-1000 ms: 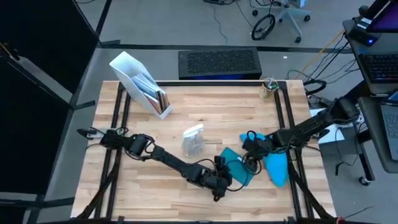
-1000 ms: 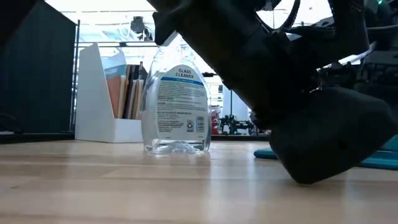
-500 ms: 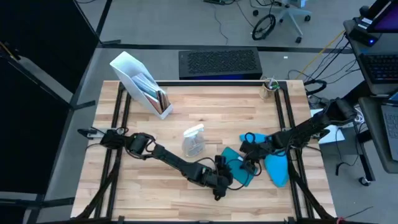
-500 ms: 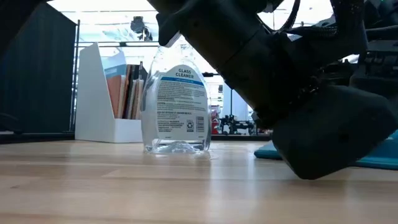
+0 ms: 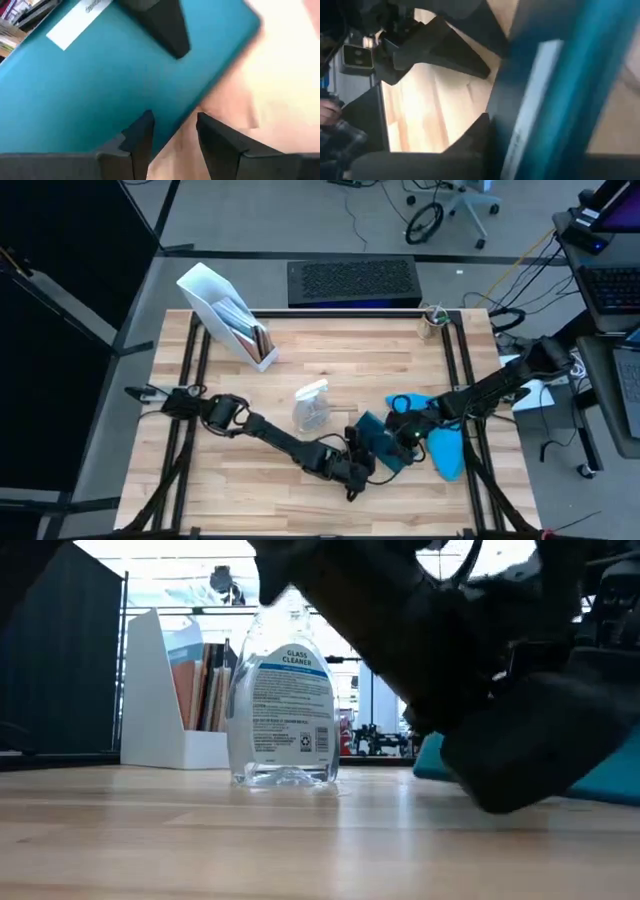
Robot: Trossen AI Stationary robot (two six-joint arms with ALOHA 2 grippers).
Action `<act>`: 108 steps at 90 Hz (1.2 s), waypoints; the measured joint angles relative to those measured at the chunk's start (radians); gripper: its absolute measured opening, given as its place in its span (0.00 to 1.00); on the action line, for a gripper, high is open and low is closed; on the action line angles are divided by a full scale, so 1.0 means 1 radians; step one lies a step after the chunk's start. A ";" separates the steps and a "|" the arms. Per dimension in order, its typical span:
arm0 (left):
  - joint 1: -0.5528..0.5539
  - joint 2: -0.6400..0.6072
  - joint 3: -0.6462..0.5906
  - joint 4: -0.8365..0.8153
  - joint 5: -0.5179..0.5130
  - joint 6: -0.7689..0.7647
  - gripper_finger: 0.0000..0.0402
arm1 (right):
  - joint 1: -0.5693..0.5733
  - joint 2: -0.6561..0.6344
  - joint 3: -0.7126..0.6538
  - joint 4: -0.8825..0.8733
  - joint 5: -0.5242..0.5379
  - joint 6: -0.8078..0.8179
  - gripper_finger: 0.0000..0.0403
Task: Apply microfiber cloth
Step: Spray the back of the tablet with the spray cleaning bottle
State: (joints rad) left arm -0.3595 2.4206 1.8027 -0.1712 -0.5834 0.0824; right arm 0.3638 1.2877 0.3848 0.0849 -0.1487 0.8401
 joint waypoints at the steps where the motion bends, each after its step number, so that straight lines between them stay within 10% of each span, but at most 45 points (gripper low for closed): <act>1: 0.000 -0.004 0.000 0.000 0.003 0.003 0.34 | 0.000 -0.004 0.000 -0.001 0.003 -0.008 0.06; 32: -0.007 -0.210 0.005 -0.121 0.004 -0.008 0.34 | -0.078 -0.211 0.096 -0.241 0.355 -0.287 0.03; 57: -0.027 -0.486 0.005 -0.545 -0.058 -0.195 0.34 | -0.162 -0.282 0.180 -0.268 0.645 -0.471 0.03; 83: -0.165 -0.786 -0.045 -1.116 -0.259 -0.608 0.34 | -0.208 -0.209 0.179 -0.197 0.671 -0.471 0.03; 108: -0.217 -1.069 -0.419 -1.132 -0.249 -0.950 0.34 | -0.208 -0.089 0.179 -0.122 0.647 -0.460 0.03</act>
State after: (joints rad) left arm -0.5762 1.3518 1.3839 -1.3030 -0.8324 -0.8678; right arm 0.1562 1.1988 0.5636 -0.0375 0.4984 0.3805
